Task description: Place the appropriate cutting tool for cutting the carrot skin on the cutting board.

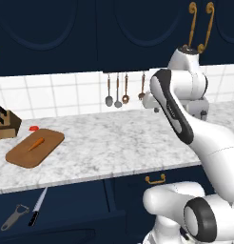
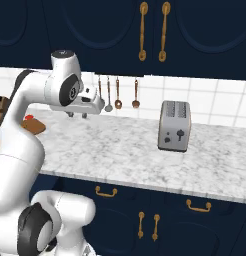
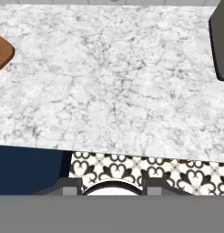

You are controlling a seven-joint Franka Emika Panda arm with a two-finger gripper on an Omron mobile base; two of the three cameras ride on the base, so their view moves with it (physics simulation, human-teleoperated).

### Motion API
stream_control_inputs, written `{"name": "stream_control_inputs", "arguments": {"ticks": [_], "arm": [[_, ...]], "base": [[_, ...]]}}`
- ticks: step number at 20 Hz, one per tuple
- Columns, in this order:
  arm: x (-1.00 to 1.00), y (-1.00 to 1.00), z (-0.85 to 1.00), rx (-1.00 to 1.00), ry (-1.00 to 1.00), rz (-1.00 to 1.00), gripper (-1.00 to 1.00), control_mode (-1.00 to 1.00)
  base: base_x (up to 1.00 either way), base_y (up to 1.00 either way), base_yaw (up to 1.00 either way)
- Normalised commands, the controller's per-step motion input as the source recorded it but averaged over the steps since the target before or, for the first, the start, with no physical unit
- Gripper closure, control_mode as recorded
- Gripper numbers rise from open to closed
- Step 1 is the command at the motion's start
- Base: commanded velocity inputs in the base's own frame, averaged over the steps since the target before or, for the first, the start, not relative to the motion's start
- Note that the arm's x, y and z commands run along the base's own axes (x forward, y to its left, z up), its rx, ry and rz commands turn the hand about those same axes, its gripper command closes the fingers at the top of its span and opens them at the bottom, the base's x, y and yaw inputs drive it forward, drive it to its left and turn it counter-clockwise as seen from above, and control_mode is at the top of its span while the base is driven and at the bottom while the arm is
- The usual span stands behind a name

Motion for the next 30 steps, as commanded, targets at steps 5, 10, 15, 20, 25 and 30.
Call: {"name": "stream_control_inputs", "arguments": {"ticks": [5, 10, 15, 20, 25, 30], "arm": [[-0.69, 0.13, -0.06, -0.01, -0.1, 0.01, -1.0, -1.0], [-1.0, 0.97, -0.54, -0.2, 0.04, 0.02, -1.0, -1.0], [-0.59, 1.0, -0.59, -0.13, 0.2, 0.03, -1.0, -1.0], [-0.34, 1.0, -0.4, -0.02, 0.27, 0.03, -1.0, -1.0], [-0.53, 1.0, -0.33, -0.03, 0.23, 0.0, -1.0, -1.0], [-0.29, 1.0, -0.43, -0.01, 0.21, 0.0, -1.0, -1.0]], "base": [[0.0, 0.0, 0.0], [0.0, 0.0, 0.0], [0.0, 0.0, 0.0], [0.0, 0.0, 0.0], [0.0, 0.0, 0.0], [0.0, 0.0, 0.0]]}}
